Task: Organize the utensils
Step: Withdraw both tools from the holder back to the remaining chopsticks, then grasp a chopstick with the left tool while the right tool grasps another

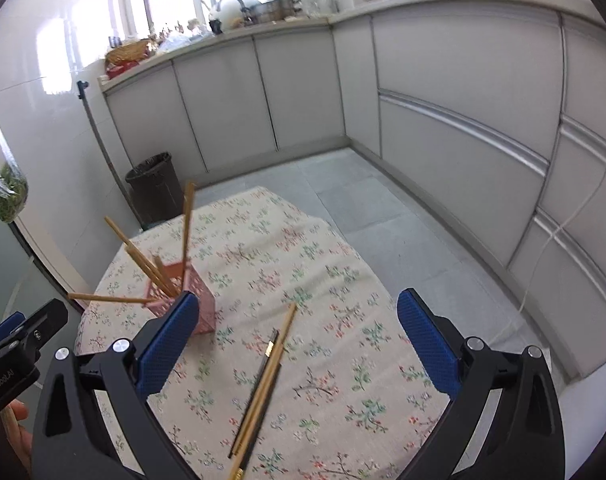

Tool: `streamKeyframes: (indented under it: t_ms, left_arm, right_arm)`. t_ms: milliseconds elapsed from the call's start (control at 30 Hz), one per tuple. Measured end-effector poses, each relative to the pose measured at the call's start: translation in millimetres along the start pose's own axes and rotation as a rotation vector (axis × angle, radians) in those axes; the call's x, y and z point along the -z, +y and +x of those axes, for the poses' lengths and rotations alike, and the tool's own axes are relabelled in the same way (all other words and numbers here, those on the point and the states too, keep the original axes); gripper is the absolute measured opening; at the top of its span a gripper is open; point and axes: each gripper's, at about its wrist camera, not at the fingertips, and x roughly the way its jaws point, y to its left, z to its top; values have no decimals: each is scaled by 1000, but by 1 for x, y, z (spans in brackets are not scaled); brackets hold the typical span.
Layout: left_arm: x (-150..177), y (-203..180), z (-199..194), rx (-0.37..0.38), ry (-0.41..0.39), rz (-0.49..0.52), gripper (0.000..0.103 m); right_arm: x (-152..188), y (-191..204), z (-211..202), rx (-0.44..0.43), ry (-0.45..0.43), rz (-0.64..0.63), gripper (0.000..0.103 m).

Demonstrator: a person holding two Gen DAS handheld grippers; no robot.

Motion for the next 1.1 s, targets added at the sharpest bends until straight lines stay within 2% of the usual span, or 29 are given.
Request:
streamKeyframes:
  t_ms: [133, 367, 567, 633, 700, 833, 933, 1100]
  left_arm:
    - [15, -18, 26, 66, 127, 31, 96]
    - [37, -47, 67, 79, 268, 101, 96]
    - [56, -78, 107, 69, 389, 184, 96]
    - [58, -94, 120, 91, 418, 220, 95]
    - [57, -112, 131, 128, 438, 247, 90]
    - [50, -140, 154, 158, 474, 296, 61]
    - [45, -149, 171, 148, 488, 294, 51]
    - [36, -149, 198, 78, 502, 300, 29]
  right_arm:
    - [5, -35, 15, 12, 83, 105, 97]
    - [13, -77, 35, 11, 181, 277, 97]
    - [16, -96, 36, 46, 188, 319, 97]
    - [17, -103, 35, 58, 187, 326, 97]
    - [16, -112, 36, 69, 190, 342, 97]
    - [18, -129, 40, 63, 219, 405, 97]
    - [19, -136, 44, 58, 245, 419, 97]
    - [21, -140, 50, 39, 287, 429, 97]
